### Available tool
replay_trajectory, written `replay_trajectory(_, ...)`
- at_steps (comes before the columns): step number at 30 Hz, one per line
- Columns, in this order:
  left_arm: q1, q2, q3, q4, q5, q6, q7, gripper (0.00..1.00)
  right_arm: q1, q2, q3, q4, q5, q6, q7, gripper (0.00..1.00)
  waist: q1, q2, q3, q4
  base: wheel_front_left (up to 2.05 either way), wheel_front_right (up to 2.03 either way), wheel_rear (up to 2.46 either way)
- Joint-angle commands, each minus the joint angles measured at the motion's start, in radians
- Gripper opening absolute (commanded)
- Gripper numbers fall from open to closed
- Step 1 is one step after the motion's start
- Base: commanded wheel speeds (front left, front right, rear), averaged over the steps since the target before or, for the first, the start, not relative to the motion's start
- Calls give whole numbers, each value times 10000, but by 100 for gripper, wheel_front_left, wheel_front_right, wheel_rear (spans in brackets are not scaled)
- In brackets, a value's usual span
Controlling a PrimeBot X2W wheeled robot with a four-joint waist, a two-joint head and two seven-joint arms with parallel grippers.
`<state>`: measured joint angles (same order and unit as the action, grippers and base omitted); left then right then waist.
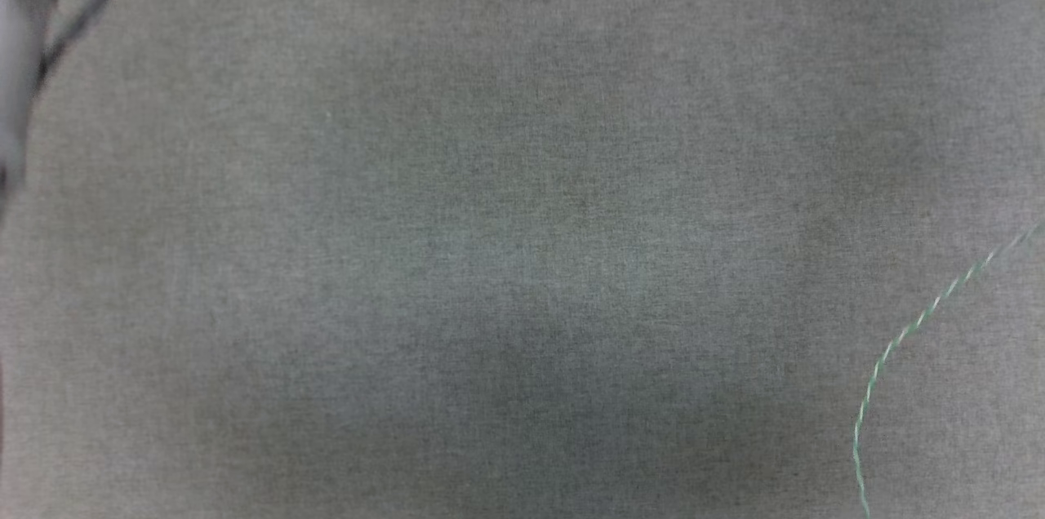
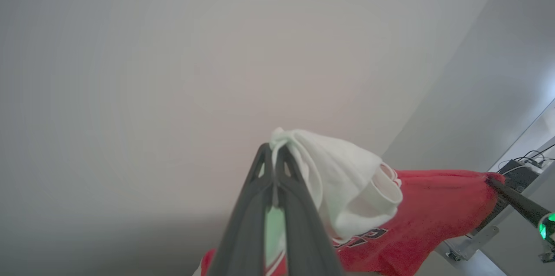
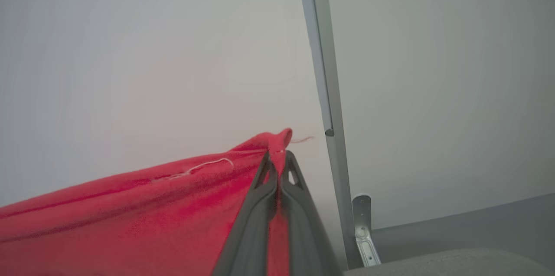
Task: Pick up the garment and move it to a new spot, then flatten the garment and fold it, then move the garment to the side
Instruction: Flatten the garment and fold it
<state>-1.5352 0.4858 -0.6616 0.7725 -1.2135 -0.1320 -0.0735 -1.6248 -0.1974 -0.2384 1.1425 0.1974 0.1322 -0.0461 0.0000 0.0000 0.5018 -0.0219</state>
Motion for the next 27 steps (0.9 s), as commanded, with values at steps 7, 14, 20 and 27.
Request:
replay_trajectory(7,3980,1047,39,-2890,-1947,24,-807,0,2421,-299,1847,-809,1596,-24,649,0,0,0,-740,25,0,0,0)
replay_trajectory(14,7641,1611,79,-5464,-2768,24,-1680,0,5787,-1088,3518,-3438,3987,-24,2058,0,0,0,-1461,19,0,0,0)
replay_trajectory(20,10378,1957,696,-7079,-2754,196,-1907,0,9030,-2144,3763,-6327,5329,-24,3169,0,0,0,-2022,-57,0,0,0)
replay_trajectory(27,13006,2087,1433,-8917,-1965,718,-1930,0,11967,-2561,2652,-9153,5377,-24,4230,0,0,0,-2287,-157,0,0,0)
